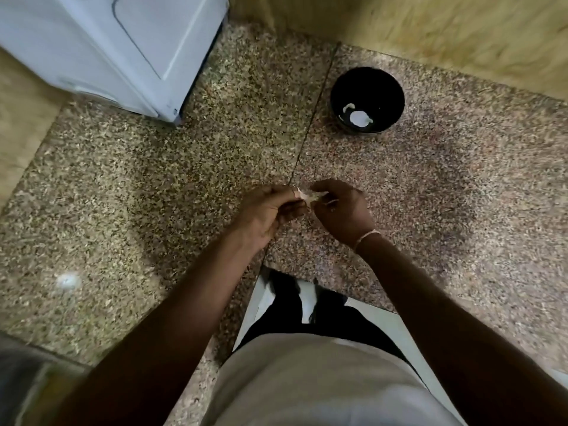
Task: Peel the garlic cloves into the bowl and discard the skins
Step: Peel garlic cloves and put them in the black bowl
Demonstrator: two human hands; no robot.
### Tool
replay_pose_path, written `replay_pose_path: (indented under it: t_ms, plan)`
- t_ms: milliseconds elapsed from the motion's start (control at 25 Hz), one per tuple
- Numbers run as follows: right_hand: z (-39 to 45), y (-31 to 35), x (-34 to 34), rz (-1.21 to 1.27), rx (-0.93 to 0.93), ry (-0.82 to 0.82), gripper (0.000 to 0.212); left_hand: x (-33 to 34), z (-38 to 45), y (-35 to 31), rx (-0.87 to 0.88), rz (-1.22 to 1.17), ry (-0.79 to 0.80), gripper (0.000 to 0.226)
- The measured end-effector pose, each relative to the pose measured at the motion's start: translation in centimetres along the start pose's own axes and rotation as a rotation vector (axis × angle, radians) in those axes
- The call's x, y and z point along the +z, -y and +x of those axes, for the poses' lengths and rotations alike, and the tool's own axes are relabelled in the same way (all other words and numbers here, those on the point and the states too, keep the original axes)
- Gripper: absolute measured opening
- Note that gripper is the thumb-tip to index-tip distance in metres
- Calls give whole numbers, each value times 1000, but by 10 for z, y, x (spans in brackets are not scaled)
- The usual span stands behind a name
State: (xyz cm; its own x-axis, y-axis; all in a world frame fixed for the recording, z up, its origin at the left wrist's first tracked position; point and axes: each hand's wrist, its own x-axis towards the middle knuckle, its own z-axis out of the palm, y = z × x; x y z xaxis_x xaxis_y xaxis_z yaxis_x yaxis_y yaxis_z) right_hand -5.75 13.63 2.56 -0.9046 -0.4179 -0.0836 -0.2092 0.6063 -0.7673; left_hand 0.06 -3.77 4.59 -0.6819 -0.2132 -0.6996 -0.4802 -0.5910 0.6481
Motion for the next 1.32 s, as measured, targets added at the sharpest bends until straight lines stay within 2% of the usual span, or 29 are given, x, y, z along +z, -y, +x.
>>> replay_pose_path:
  t_ms: [160, 240, 360, 440, 520, 600, 720, 840, 920, 1000, 1120, 1240, 1320]
  plan:
    - [-14, 3, -25, 184, -21, 12, 24, 23, 4, 6, 66, 217, -6, 15]
    - [-21, -5, -38, 197, 36, 1, 23, 37, 2, 15, 59, 244, 50, 11]
    - [-27, -18, -51, 244, 142, -26, 34, 58, 1, 30, 49, 231, 79, 7]
    - [-30, -27, -57, 202, 142, -43, 37, 70, 1, 41, 38, 229, 75, 7]
    - [-32, -36, -59, 99, 142, -69, 27, 78, 1, 51, 30, 254, 70, 7]
    - [-34, -44, -60, 107, 170, -74, 19, 81, 2, 58, 28, 283, 71, 7]
    - [-36, -57, -58, 234, 260, -70, 16, 84, 5, 65, 27, 307, 58, 11]
    - [-39, -69, -52, 505, 428, -94, 15, 89, 8, 69, 3, 319, 40, 12]
    - [-39, -73, -50, 647, 473, -115, 13, 91, 10, 72, -15, 326, 34, 7]
    - [-40, -77, -48, 536, 425, -117, 14, 92, 11, 72, -25, 328, 33, 3]
    - [-45, -78, -50, 154, 256, -120, 15, 94, 15, 74, -34, 345, 30, 5]
    - [-44, -78, -50, -12, 143, -155, 14, 94, 21, 78, -36, 392, 19, 7]
    - [-42, -78, -47, -145, 120, -157, 13, 93, 26, 82, -35, 452, -42, 7]
